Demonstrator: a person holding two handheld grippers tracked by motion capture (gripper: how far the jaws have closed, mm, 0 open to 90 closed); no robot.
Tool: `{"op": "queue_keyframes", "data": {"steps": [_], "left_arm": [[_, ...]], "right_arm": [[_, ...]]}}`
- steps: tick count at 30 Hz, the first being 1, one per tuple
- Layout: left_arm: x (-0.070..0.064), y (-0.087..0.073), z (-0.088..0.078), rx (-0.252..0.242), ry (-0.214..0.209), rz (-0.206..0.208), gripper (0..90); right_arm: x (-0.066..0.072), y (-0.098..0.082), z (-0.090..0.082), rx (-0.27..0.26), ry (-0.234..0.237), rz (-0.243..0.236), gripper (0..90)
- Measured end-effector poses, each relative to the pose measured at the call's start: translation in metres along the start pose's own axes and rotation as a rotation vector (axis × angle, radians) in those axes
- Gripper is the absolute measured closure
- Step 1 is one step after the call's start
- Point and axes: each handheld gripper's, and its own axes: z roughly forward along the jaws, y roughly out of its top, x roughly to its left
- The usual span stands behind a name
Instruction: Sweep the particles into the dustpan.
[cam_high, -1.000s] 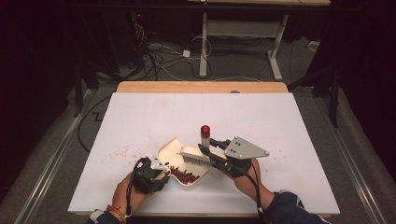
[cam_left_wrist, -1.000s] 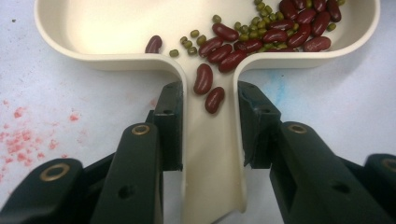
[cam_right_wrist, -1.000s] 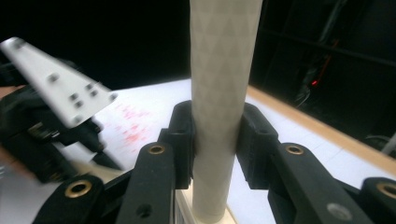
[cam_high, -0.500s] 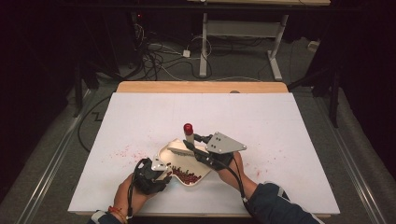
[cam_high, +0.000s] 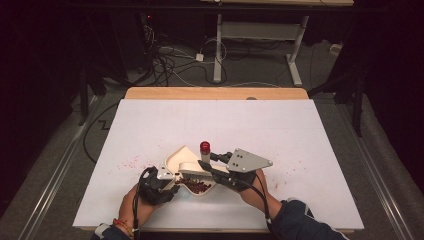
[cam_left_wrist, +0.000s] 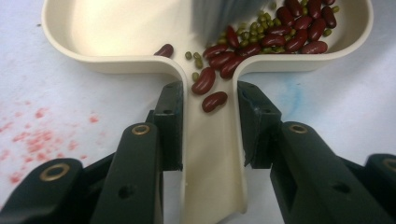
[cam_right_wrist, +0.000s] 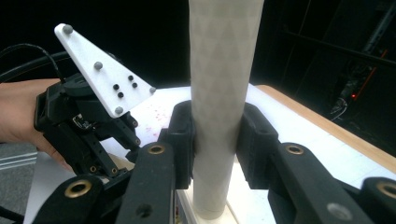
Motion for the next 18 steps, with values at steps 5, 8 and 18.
{"op": "queue_keyframes", "data": {"steps": [5, 8, 18], "left_arm": [[0.004, -0.002, -0.001, -0.002, 0.009, -0.010, 63.1], [0.006, -0.003, -0.001, 0.000, 0.014, -0.014, 63.1], [0.014, -0.006, 0.000, 0.001, 0.031, -0.038, 62.6]], "right_arm": [[-0.009, 0.005, -0.007, -0.021, -0.026, 0.011, 70.1], [-0.013, 0.006, -0.010, -0.023, -0.052, 0.021, 70.1], [-0.023, 0.006, -0.015, -0.019, -0.093, 0.028, 70.0]]}}
